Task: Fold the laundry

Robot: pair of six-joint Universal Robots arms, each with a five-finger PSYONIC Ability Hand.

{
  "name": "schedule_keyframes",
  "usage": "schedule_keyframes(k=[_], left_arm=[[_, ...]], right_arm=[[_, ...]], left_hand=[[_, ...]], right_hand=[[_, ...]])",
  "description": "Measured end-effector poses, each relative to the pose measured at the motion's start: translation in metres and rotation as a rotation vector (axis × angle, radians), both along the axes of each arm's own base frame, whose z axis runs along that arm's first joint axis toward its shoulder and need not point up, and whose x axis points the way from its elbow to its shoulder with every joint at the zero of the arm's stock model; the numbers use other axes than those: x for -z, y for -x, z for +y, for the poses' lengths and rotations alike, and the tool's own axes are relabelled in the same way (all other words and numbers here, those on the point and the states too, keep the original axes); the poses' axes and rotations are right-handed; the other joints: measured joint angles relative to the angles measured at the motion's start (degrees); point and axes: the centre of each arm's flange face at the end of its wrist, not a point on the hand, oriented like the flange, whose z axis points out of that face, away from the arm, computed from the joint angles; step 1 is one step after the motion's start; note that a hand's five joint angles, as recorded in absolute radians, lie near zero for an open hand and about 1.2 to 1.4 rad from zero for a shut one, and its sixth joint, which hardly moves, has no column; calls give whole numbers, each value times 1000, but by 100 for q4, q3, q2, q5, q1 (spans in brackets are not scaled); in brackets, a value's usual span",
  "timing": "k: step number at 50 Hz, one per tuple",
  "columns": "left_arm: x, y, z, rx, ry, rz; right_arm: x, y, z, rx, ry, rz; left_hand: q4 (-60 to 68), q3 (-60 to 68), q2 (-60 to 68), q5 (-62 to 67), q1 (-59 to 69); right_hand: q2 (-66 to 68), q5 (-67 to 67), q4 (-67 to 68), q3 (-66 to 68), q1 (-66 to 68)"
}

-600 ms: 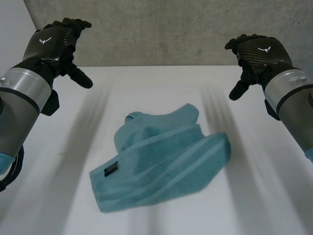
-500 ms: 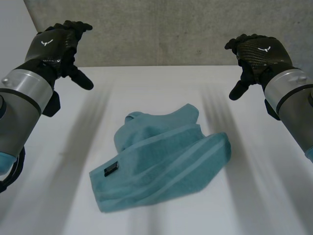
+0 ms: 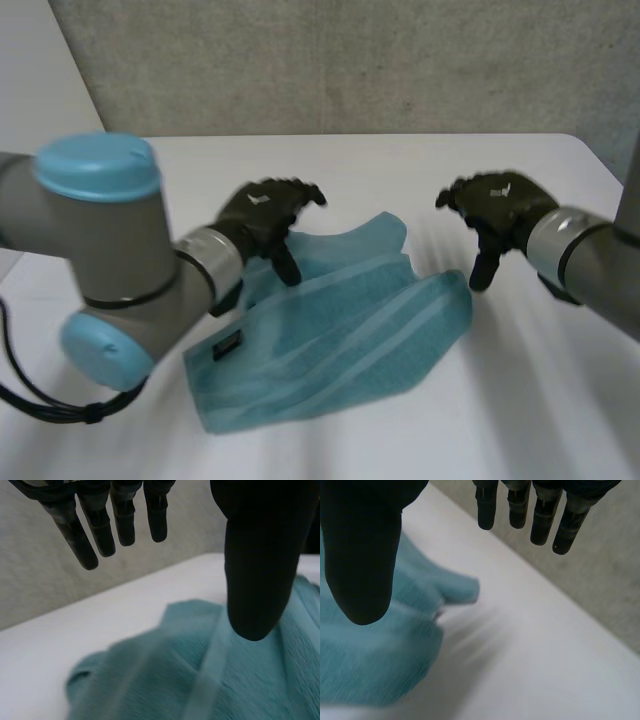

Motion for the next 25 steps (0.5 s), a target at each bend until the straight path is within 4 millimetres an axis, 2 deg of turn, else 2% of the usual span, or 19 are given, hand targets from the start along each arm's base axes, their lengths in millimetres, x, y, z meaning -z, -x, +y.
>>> schedule_keyframes(k=[2,3,4,5,8,9,11,13,14,15,17,18,19,20,21,23,25], left_arm=[[5,4,0,11,-1,-13],[18,12,1,34,-1,-47],[18,12,1,34,-1,-47],[33,20,2,59,0,-88],[51,27,3,84,0,-135],[51,27,3,84,0,-135],[65,31,2,100,0,-170],[70,31,2,103,-1,-180],[76,33,1,108,1,-194],[76,33,1,108,1,-194],[82,34,-1,110,6,-203],[83,34,-3,108,19,-206],[82,35,-4,105,29,-205],[81,36,-6,101,42,-202],[77,37,-9,91,69,-193],[70,38,-13,76,107,-178],[42,42,-24,31,221,-113]], right_arm=[[6,1,-1,6,-14,0],[23,3,-2,19,-40,-6],[23,3,-2,19,-40,-6],[39,5,-4,31,-55,-17],[58,5,-6,44,-65,-33],[58,5,-6,44,-65,-33],[75,5,-9,51,-70,-45],[79,5,-9,52,-74,-47],[88,4,-11,55,-84,-46],[88,4,-11,55,-84,-46],[98,3,-13,57,-99,-41],[102,2,-16,59,-105,-39],[103,2,-17,59,-105,-39],[104,1,-20,61,-101,-42],[103,-1,-24,62,-93,-48],[100,-3,-29,64,-77,-59],[82,-8,-44,67,-5,-98]], left_hand=[[128,136,136,130,117],[183,200,201,182,173],[183,200,201,182,173],[422,439,439,424,424],[789,791,789,785,819],[789,791,789,785,819],[1135,1138,1183,1126,1166],[1135,1138,1183,1126,1166],[1678,1681,1722,1662,1686],[1678,1681,1722,1662,1686],[2026,2023,2030,2014,2031],[2564,2553,2680,2515,2582],[2564,2553,2680,2515,2582],[3844,3878,3884,3808,3831],[4348,4405,4418,4277,4293],[4779,4749,4787,4671,4566],[4965,4939,4975,4795,4668]], right_hand=[[0,0,0,0,0],[0,0,0,0,0],[0,0,0,0,0],[0,0,0,0,0],[0,0,0,0,0],[0,0,0,0,0],[14,0,3,19,4],[15,0,9,24,15],[20,6,19,33,25],[20,6,19,33,25],[656,512,605,692,560],[2439,2030,2226,2434,2201],[2804,2361,2581,2784,2553],[4004,3435,3749,3943,3599],[4838,4305,4635,4712,4170],[5236,4764,5091,5203,4399],[5493,5065,5482,5551,4456]])
